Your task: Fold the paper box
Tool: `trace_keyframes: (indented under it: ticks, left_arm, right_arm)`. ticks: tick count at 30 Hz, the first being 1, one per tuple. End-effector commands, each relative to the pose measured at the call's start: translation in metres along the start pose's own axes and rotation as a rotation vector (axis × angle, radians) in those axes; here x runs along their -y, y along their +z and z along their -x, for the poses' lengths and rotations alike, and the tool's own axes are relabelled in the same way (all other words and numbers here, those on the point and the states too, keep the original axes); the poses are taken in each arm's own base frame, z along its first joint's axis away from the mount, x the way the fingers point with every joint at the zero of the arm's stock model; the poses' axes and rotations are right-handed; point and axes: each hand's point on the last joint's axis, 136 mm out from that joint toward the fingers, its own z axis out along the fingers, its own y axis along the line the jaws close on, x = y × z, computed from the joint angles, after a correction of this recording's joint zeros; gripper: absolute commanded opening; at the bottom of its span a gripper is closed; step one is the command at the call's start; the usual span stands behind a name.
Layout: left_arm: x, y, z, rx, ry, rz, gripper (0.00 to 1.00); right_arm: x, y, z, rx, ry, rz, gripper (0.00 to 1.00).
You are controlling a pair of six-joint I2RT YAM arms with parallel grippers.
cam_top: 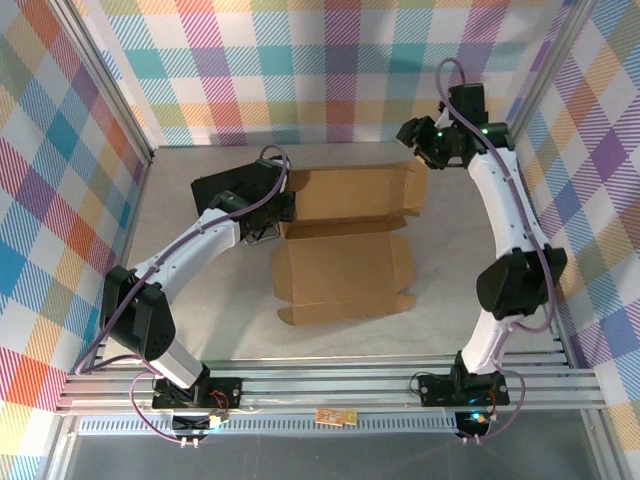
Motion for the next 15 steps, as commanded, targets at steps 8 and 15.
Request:
trace_keyframes:
  ticks: [8, 15]
  left_arm:
    - [0.001, -0.010, 0.010, 0.010, -0.007, -0.024, 0.00]
    - [0.001, -0.010, 0.012, 0.013, -0.008, -0.023, 0.00]
  right_arm:
    - [0.009, 0.022, -0.022, -0.192, -0.022, 0.000, 0.56]
    - [0.020, 0.017, -0.040, -0.195, 0.011, -0.003, 0.56]
